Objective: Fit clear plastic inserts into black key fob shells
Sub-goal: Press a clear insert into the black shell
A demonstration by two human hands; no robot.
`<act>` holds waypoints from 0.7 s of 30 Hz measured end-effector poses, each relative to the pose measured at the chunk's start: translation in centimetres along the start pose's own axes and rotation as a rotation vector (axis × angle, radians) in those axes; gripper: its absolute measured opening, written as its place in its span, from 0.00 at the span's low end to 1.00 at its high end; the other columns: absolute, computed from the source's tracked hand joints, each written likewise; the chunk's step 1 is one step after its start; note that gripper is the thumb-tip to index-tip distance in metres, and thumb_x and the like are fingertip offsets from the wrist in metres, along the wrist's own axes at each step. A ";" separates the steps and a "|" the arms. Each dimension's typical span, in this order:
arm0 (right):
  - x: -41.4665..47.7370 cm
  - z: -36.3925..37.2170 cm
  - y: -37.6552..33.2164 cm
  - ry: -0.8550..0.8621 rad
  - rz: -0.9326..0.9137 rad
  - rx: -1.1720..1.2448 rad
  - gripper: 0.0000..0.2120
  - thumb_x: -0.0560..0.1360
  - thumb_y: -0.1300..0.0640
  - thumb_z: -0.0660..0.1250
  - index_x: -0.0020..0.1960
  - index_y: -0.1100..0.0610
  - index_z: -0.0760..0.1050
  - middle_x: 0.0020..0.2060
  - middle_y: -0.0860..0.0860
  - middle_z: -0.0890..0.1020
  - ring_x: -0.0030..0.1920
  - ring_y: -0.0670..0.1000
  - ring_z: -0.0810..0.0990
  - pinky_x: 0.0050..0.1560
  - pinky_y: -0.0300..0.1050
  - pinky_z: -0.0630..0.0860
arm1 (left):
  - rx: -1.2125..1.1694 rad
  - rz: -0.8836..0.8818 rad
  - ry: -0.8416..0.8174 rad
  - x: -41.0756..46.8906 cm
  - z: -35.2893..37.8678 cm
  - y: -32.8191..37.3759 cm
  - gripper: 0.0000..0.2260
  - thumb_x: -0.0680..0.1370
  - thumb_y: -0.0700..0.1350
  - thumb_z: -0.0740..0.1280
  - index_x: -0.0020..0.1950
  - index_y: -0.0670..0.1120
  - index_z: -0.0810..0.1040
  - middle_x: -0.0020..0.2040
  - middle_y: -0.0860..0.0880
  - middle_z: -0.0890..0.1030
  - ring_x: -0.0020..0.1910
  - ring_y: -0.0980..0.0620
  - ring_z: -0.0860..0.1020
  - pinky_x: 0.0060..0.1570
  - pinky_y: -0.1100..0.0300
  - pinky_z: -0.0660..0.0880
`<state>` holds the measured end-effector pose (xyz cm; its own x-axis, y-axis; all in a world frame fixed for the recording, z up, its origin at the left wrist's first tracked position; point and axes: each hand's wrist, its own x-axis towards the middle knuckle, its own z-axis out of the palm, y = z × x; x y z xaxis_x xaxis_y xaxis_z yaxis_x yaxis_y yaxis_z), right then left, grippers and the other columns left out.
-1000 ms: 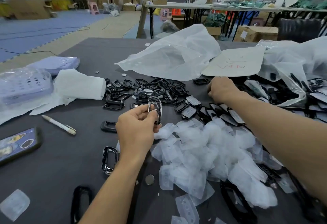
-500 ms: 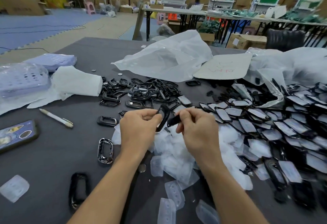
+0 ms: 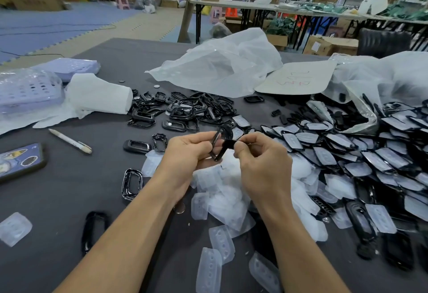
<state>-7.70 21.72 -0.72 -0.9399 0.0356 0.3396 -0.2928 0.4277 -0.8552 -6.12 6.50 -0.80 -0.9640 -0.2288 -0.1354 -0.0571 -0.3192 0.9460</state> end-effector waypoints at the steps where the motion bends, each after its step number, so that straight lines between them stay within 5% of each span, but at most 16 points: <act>1: -0.1 -0.1 0.0 0.009 -0.063 -0.081 0.04 0.77 0.55 0.72 0.43 0.49 0.81 0.33 0.44 0.84 0.36 0.45 0.82 0.41 0.46 0.78 | 0.039 0.022 0.026 0.0 0.0 -0.1 0.13 0.80 0.28 0.66 0.53 0.43 0.86 0.46 0.44 0.89 0.45 0.52 0.87 0.39 0.62 0.82; 5: -0.7 0.2 -0.3 -0.060 -0.217 -0.157 0.05 0.79 0.58 0.70 0.48 0.48 0.82 0.35 0.42 0.83 0.37 0.45 0.79 0.40 0.37 0.74 | 0.217 0.118 0.136 0.0 -0.1 -0.3 0.14 0.76 0.29 0.70 0.50 0.47 0.87 0.40 0.46 0.88 0.37 0.53 0.84 0.36 0.63 0.80; 9: -0.7 0.6 -0.3 -0.167 -0.095 -0.115 0.05 0.78 0.57 0.72 0.47 0.47 0.78 0.29 0.41 0.80 0.33 0.42 0.77 0.36 0.31 0.70 | 0.223 0.109 0.106 -0.1 -0.2 0.1 0.13 0.77 0.30 0.71 0.49 0.48 0.87 0.43 0.45 0.89 0.40 0.53 0.85 0.38 0.61 0.79; 21: -0.7 0.6 0.0 -0.025 -0.070 -0.156 0.07 0.73 0.54 0.75 0.40 0.51 0.79 0.25 0.44 0.79 0.31 0.46 0.78 0.36 0.40 0.75 | 0.209 0.048 -0.034 -0.5 0.1 0.2 0.15 0.78 0.32 0.71 0.45 0.52 0.90 0.42 0.46 0.88 0.32 0.59 0.78 0.32 0.68 0.75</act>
<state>-7.17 21.15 -1.19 -0.9230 -0.0208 0.3843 -0.3285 0.5630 -0.7584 -5.68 6.60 -0.51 -0.9749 -0.2069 -0.0816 -0.0596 -0.1102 0.9921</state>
